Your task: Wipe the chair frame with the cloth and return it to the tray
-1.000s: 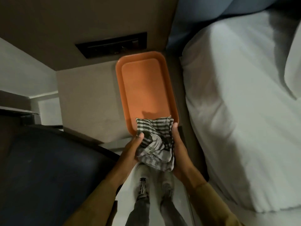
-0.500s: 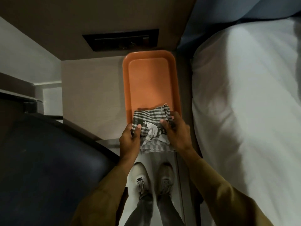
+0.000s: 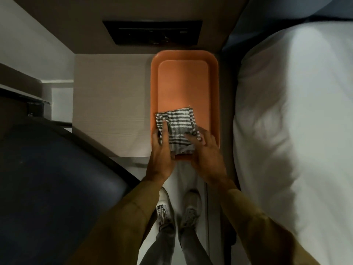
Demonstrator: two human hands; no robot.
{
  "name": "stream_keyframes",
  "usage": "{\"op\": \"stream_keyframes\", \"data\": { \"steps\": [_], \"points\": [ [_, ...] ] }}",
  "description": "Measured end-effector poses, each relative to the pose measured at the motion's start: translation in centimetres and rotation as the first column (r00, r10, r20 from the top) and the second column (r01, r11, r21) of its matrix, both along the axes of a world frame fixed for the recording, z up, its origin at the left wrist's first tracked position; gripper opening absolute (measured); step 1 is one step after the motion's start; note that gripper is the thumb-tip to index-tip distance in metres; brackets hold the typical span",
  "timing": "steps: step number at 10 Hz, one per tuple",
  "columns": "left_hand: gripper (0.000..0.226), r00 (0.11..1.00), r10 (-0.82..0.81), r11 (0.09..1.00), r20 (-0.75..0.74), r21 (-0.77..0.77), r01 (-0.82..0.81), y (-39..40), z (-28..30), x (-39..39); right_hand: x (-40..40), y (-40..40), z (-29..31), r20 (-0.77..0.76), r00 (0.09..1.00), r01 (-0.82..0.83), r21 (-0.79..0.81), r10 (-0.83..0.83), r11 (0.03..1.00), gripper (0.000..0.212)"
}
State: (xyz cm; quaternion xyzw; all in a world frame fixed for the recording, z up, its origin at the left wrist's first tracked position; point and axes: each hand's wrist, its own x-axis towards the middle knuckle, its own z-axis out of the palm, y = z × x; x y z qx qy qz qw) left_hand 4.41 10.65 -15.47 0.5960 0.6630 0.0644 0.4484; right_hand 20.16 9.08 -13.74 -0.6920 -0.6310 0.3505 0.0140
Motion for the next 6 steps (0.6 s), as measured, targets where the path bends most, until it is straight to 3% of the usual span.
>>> {"op": "stream_keyframes", "data": {
  "steps": [1,2,3,4,5,6],
  "points": [
    [0.109,0.982,-0.101,0.995,-0.159,0.001,0.102,0.2,-0.3,0.0,0.2,-0.8,0.3,0.058,0.995,-0.085,-0.030,0.087,0.996,0.043],
    [0.103,0.963,-0.125,0.992,-0.238,-0.025,0.123,0.4,0.0,0.4,0.2,-1.7,0.5,0.141,0.981,-0.121,-0.079,0.131,0.989,0.043],
    [0.100,0.936,-0.074,0.997,-0.343,0.007,0.082,0.4,0.7,0.8,0.5,-2.0,1.8,0.127,0.979,-0.147,-0.092,0.158,0.985,0.047],
    [0.097,0.933,0.020,0.998,-0.360,0.058,0.001,1.2,2.9,0.6,0.6,-3.4,5.4,0.081,0.988,-0.130,-0.043,0.133,0.991,0.050],
    [0.092,0.936,-0.017,0.999,-0.351,0.026,0.028,2.8,6.6,-0.7,1.8,-4.3,10.4,0.014,0.996,-0.083,0.042,0.083,0.996,0.048],
    [0.087,0.936,-0.027,0.989,-0.351,0.127,0.076,6.1,14.2,-2.2,2.9,-7.0,18.3,-0.028,0.998,-0.058,0.170,0.063,0.984,0.047]
  ]
}}
